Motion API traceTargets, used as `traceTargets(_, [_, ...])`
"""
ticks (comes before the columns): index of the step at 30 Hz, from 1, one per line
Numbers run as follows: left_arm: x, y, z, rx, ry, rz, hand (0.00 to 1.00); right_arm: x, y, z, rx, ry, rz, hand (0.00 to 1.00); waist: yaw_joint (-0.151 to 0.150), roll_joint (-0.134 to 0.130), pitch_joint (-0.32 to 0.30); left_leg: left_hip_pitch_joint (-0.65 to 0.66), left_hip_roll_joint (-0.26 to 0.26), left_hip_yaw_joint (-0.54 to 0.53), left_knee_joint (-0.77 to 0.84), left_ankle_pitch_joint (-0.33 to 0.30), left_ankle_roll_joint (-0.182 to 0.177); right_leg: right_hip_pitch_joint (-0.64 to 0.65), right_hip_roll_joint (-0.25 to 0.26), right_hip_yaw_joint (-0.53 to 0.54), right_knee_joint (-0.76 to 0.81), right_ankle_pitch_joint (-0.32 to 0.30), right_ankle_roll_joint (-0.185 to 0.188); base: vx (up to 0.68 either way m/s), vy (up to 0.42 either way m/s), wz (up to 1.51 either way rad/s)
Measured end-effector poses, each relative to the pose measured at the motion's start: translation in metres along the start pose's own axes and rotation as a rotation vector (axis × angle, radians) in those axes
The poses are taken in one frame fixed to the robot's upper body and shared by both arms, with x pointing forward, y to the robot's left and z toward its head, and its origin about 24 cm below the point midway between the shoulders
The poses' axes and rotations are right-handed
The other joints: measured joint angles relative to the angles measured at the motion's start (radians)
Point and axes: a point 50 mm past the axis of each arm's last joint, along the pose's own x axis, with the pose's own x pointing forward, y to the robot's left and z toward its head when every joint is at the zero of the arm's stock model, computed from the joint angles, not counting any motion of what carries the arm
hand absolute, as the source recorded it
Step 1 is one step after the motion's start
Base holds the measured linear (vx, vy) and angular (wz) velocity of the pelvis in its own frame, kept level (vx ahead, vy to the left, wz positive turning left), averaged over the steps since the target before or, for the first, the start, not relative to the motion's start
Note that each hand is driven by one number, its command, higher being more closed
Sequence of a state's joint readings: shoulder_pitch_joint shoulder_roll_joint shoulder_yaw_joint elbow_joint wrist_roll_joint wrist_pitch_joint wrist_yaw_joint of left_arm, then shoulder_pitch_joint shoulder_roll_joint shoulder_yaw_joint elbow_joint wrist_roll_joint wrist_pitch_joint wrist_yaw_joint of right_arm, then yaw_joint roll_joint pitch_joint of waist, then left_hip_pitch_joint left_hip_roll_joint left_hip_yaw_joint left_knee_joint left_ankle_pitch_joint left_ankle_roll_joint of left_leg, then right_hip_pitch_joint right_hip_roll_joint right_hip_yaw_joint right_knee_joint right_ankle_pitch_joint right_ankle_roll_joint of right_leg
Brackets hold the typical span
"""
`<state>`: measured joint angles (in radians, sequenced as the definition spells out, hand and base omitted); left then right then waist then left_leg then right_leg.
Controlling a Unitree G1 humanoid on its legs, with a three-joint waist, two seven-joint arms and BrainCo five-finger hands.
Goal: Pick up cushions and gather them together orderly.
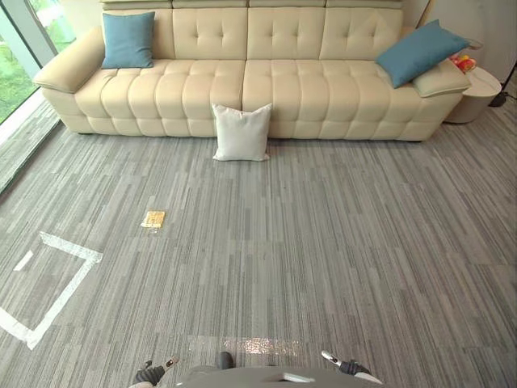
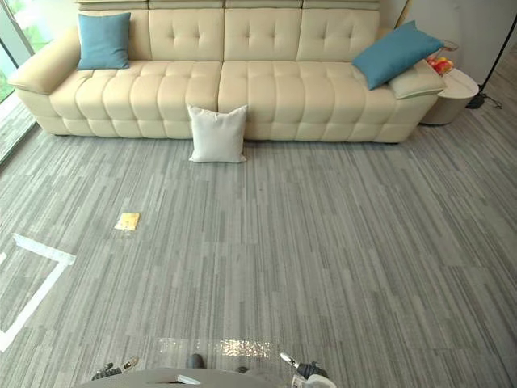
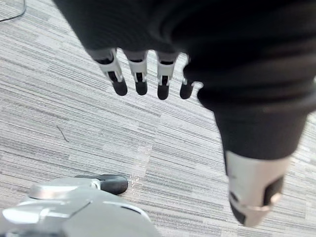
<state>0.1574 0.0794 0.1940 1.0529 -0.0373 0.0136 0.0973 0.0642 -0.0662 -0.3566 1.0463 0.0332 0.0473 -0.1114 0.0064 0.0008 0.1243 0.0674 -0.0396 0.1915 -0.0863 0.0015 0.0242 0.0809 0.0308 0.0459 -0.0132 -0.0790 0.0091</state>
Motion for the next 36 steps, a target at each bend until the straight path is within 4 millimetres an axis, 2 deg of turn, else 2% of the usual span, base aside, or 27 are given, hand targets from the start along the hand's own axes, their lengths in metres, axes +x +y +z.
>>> traceTargets(3, [0.001,-0.001,0.005,0.000,-0.013,-0.002,0.00,0.001,0.002,0.004,0.001,-0.009,0.004,0.00,-0.003,-0.003,0.002,-0.020,-0.004,0.012,0.006,-0.013,0.006,-0.025,-0.005,0.011,0.009,-0.002,0.005,0.10,0.000,-0.16])
traceTargets(6, [0.001,0.000,0.008,0.004,-0.020,0.000,0.00,0.001,0.003,0.006,0.002,-0.013,0.006,0.00,0.008,-0.005,0.002,-0.014,-0.004,0.038,0.007,-0.034,0.012,-0.036,-0.005,0.028,0.026,-0.008,0.015,0.16,0.019,-0.35])
traceTargets(8, [0.002,0.000,0.011,0.005,-0.027,-0.002,0.00,0.001,0.009,0.013,0.006,-0.030,0.021,0.00,0.008,-0.002,0.006,-0.020,-0.002,0.053,0.037,-0.067,0.017,-0.051,-0.006,0.024,0.064,-0.020,0.034,0.17,0.034,-0.26])
traceTargets(10, [0.002,-0.004,0.014,0.007,-0.039,-0.014,0.00,0.001,0.015,0.019,0.018,-0.048,0.035,0.00,0.009,0.019,0.019,-0.029,0.027,0.056,0.147,-0.139,0.024,-0.106,0.009,-0.002,0.252,-0.051,0.076,0.18,0.057,-0.08])
traceTargets(11, [0.002,-0.007,0.017,0.012,-0.050,-0.025,0.00,0.001,0.016,0.026,0.021,-0.081,0.039,0.00,0.008,0.030,0.028,-0.011,0.041,0.053,0.203,-0.172,0.040,-0.195,0.007,-0.046,0.510,-0.065,0.084,0.14,0.057,0.15])
traceTargets(13, [0.002,-0.009,0.019,0.007,-0.054,-0.031,0.00,0.000,0.018,0.027,0.023,-0.088,0.043,0.00,0.006,0.037,0.036,0.003,0.039,0.048,0.224,-0.193,0.051,-0.255,-0.011,-0.082,0.661,-0.085,0.069,0.17,0.058,0.21])
traceTargets(14, [0.003,-0.009,0.022,0.000,-0.060,-0.030,0.00,0.000,0.020,0.030,0.021,-0.096,0.050,0.00,0.010,0.021,0.041,0.034,0.029,0.035,0.233,-0.219,0.056,-0.307,-0.054,-0.134,0.792,-0.127,0.055,0.24,0.068,0.33])
traceTargets(15, [0.003,-0.009,0.024,-0.009,-0.064,-0.030,0.00,0.001,0.023,0.033,0.020,-0.101,0.056,0.00,0.010,0.017,0.043,0.064,0.029,0.017,0.230,-0.244,0.055,-0.338,-0.084,-0.195,0.826,-0.171,0.045,0.24,0.061,0.35])
traceTargets(17, [0.003,-0.010,0.026,-0.026,-0.069,-0.034,0.00,0.000,0.026,0.036,0.016,-0.110,0.066,0.00,0.007,0.017,0.044,0.098,0.033,-0.002,0.204,-0.256,0.050,-0.373,-0.094,-0.252,0.773,-0.199,0.046,0.22,0.017,0.25])
traceTargets(18, [0.003,-0.010,0.027,-0.029,-0.069,-0.037,0.00,0.000,0.029,0.040,0.007,-0.121,0.075,0.00,0.006,0.019,0.046,0.111,0.041,-0.006,0.193,-0.268,0.044,-0.408,-0.091,-0.284,0.698,-0.199,0.045,0.35,-0.022,0.14])
traceTargets(19, [0.003,-0.011,0.027,-0.029,-0.069,-0.040,0.00,0.000,0.032,0.045,-0.001,-0.134,0.088,0.00,0.001,0.021,0.049,0.121,0.056,-0.015,0.183,-0.282,0.033,-0.447,-0.067,-0.310,0.579,-0.167,0.034,0.38,-0.039,0.13])
traceTargets(20, [0.003,-0.011,0.027,-0.029,-0.069,-0.040,0.00,0.000,0.034,0.047,-0.006,-0.140,0.096,0.00,-0.004,0.022,0.050,0.126,0.061,-0.020,0.179,-0.286,0.029,-0.459,-0.058,-0.316,0.531,-0.145,0.029,0.29,-0.046,0.25])
traceTargets(22, [0.004,-0.011,0.034,-0.024,-0.086,-0.041,0.00,0.000,0.036,0.052,-0.009,-0.153,0.105,0.00,-0.030,0.014,0.057,0.160,0.071,-0.061,0.155,-0.300,0.004,-0.489,-0.038,-0.333,0.335,-0.023,0.022,0.41,-0.098,0.61])
traceTargets(24, [0.004,-0.011,0.032,-0.024,-0.081,-0.042,0.00,0.001,0.033,0.052,-0.014,-0.153,0.097,0.00,-0.039,0.011,0.060,0.199,0.073,-0.096,0.154,-0.317,-0.027,-0.483,-0.036,-0.320,0.292,0.024,-0.005,0.46,-0.152,0.74])
traceTargets(25, [0.004,-0.013,0.034,-0.028,-0.087,-0.046,0.00,0.000,0.032,0.049,-0.009,-0.147,0.095,0.00,-0.043,0.009,0.062,0.204,0.081,-0.125,0.201,-0.336,-0.058,-0.470,-0.043,-0.312,0.322,0.120,-0.075,0.54,-0.238,0.78])
traceTargets(26, [0.004,-0.020,0.039,-0.059,-0.105,-0.059,0.00,0.000,0.031,0.056,-0.010,-0.170,0.094,0.00,-0.036,0.030,0.070,0.154,0.125,-0.135,0.379,-0.340,-0.076,-0.439,-0.031,-0.345,0.353,0.073,-0.083,0.64,-0.300,0.75])
traceTargets(27, [0.003,-0.025,0.042,-0.083,-0.117,-0.067,0.00,-0.001,0.033,0.058,-0.010,-0.186,0.099,0.00,-0.034,0.046,0.080,0.072,0.146,-0.127,0.557,-0.324,-0.099,-0.416,-0.021,-0.360,0.346,0.047,-0.093,0.86,-0.406,0.36])
traceTargets(28, [0.002,-0.029,0.046,-0.130,-0.135,-0.073,0.00,-0.002,0.035,0.062,-0.015,-0.200,0.107,0.00,-0.024,0.067,0.091,-0.032,0.196,-0.110,0.800,-0.260,-0.122,-0.377,0.004,-0.358,0.328,0.024,-0.108,0.53,-0.250,0.05])
traceTargets(30, [0.001,-0.031,0.051,-0.166,-0.154,-0.074,0.00,-0.003,0.035,0.066,-0.009,-0.215,0.105,0.00,-0.012,0.080,0.101,-0.120,0.263,-0.071,1.014,-0.245,-0.134,-0.305,0.039,-0.352,0.297,0.008,-0.128,0.48,-0.184,-0.21])
traceTargets(32, [-0.001,-0.033,0.058,-0.176,-0.185,-0.078,0.00,-0.003,0.039,0.061,0.000,-0.200,0.113,0.00,-0.002,0.066,0.114,-0.163,0.321,0.005,1.108,-0.249,-0.127,-0.194,0.050,-0.331,0.245,-0.003,-0.135,0.51,-0.189,-0.19])
traceTargets(33, [-0.002,-0.036,0.061,-0.184,-0.201,-0.085,0.00,-0.004,0.040,0.058,0.003,-0.194,0.113,0.00,-0.002,0.059,0.116,-0.202,0.345,0.047,1.126,-0.256,-0.117,-0.127,0.048,-0.321,0.199,-0.010,-0.124,0.39,-0.135,-0.09])
traceTargets(35, [-0.003,-0.039,0.065,-0.189,-0.220,-0.093,0.00,-0.004,0.039,0.055,0.005,-0.188,0.110,0.00,0.004,0.052,0.114,-0.266,0.369,0.089,1.098,-0.262,-0.106,-0.077,0.046,-0.321,0.148,-0.023,-0.102,0.33,-0.065,0.02])
traceTargets(36, [-0.003,-0.039,0.069,-0.190,-0.232,-0.095,0.00,-0.004,0.038,0.053,0.006,-0.184,0.106,0.00,0.009,0.054,0.113,-0.319,0.374,0.129,1.011,-0.272,-0.089,-0.044,0.041,-0.326,0.118,-0.028,-0.093,0.29,0.002,0.10])
